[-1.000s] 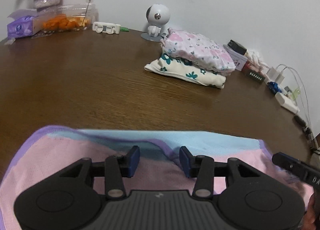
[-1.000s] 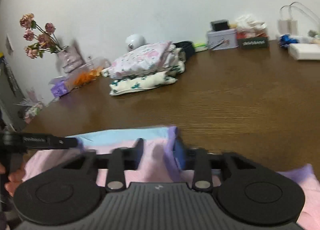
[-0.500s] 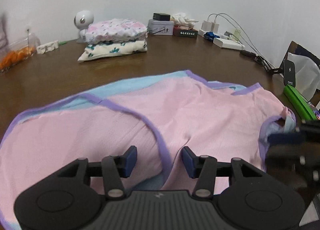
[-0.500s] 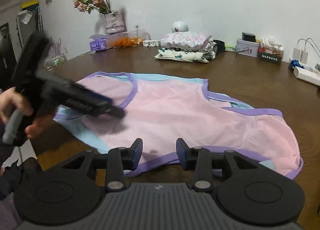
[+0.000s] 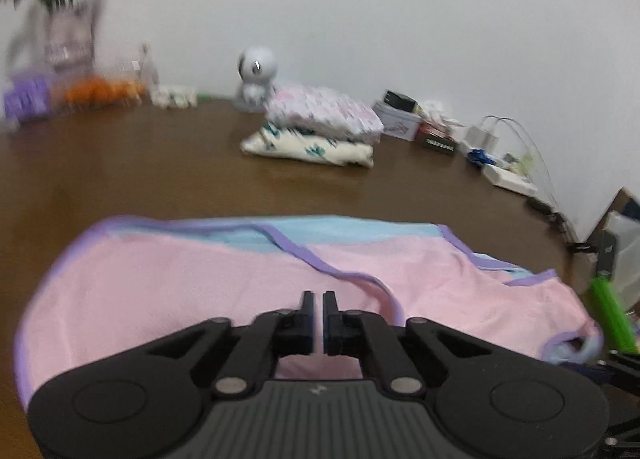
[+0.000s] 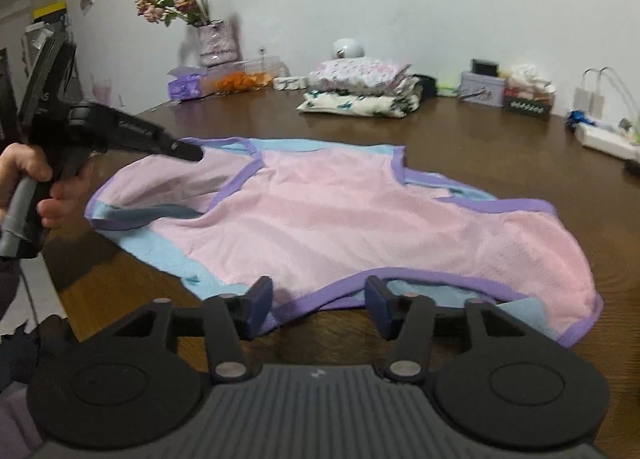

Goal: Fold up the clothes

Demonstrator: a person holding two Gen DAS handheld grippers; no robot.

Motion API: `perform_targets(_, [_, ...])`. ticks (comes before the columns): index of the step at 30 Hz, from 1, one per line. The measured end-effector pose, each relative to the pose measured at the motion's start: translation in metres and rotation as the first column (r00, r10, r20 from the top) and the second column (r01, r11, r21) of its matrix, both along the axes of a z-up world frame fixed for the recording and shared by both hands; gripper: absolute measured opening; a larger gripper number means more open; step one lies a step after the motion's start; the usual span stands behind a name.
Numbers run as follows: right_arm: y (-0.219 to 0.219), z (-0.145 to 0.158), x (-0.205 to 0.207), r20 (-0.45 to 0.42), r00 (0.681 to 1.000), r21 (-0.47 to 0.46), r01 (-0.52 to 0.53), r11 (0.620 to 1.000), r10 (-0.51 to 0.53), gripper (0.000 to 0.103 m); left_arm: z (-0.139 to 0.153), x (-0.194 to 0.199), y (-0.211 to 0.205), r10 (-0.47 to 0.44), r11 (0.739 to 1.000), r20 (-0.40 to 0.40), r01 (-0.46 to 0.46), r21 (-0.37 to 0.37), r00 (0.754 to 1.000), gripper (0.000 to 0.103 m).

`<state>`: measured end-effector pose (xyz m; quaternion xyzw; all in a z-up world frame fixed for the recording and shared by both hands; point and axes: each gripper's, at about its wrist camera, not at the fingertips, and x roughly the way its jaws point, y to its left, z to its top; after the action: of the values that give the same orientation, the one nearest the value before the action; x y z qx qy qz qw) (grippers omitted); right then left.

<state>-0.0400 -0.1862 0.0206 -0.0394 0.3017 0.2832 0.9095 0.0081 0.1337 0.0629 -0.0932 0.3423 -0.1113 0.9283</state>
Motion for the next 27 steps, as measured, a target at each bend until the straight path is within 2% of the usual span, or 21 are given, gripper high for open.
perform_targets(1, [-0.002,0.001,0.0,0.004,1.0,0.002,0.007,1.0,-0.007,0.053,-0.001,0.001,-0.008,-0.031,0.999,-0.002,0.031,0.006,1.0,0.025])
perform_targets(2, [-0.003,0.002,0.0,0.003,1.0,0.009,0.012,1.0,-0.012,0.053,-0.001,0.002,-0.018,-0.064,0.998,-0.002,0.064,0.02,0.998,0.04])
perform_targets(3, [-0.004,0.002,0.0,0.003,1.0,0.013,0.016,1.0,-0.016,0.053,-0.002,0.003,-0.028,-0.096,0.995,-0.002,0.096,0.035,0.995,0.046])
perform_targets(4, [-0.004,0.003,0.0,0.005,1.0,0.011,0.018,1.0,-0.018,0.054,-0.004,0.006,-0.038,-0.108,0.992,-0.005,0.108,0.057,0.994,0.046])
perform_targets(5, [-0.003,0.003,-0.001,0.007,1.0,0.006,0.017,1.0,-0.018,0.055,-0.007,0.009,-0.046,-0.113,0.99,-0.009,0.113,0.082,0.994,0.044])
perform_targets(7, [-0.003,0.003,-0.002,0.011,1.0,-0.001,0.016,1.0,-0.016,0.055,-0.012,0.013,-0.057,-0.114,0.986,-0.015,0.115,0.117,0.993,0.003])
perform_targets(11, [-0.013,0.003,-0.004,0.017,0.998,-0.017,0.053,0.998,-0.053,0.057,-0.004,0.006,-0.03,-0.05,0.998,0.022,0.049,0.03,0.999,0.0])
perform_targets(13, [-0.022,0.002,-0.003,0.014,0.997,-0.011,0.073,0.997,-0.073,0.059,0.002,0.001,-0.012,0.007,1.0,0.046,-0.008,0.027,0.999,0.0])
perform_targets(16, [-0.027,-0.001,0.002,0.007,0.996,0.002,0.092,0.996,-0.092,0.059,-0.003,0.002,0.008,0.075,0.997,0.022,-0.076,0.034,0.997,0.0])
perform_targets(17, [-0.029,-0.001,0.003,0.006,0.995,0.006,0.098,0.995,-0.098,0.059,-0.004,0.002,0.01,0.069,0.997,0.011,-0.07,0.03,0.998,0.004])
perform_targets(19, [-0.028,0.0,0.002,0.019,0.995,-0.004,0.103,0.995,-0.103,0.059,-0.005,-0.006,0.008,0.037,0.999,0.01,-0.037,0.009,0.999,0.027])
perform_targets(20, [-0.03,0.001,0.002,0.032,0.992,-0.012,0.118,0.993,-0.118,0.059,-0.004,-0.011,0.004,-0.009,1.0,0.016,0.009,0.005,1.0,0.048])
perform_targets(21, [-0.032,0.003,0.001,0.045,0.99,-0.02,0.134,0.991,-0.133,0.059,-0.003,-0.016,-0.002,-0.047,0.999,0.029,0.047,0.005,0.998,0.055])
perform_targets(26, [-0.056,0.011,0.002,0.108,0.954,-0.069,0.29,0.955,-0.281,0.059,-0.012,-0.009,-0.03,-0.107,0.994,-0.005,0.107,0.015,0.994,0.054])
perform_targets(27, [-0.06,0.01,0.004,0.101,0.95,-0.073,0.305,0.95,-0.297,0.059,-0.015,-0.004,-0.034,-0.108,0.994,-0.012,0.108,0.016,0.994,0.05])
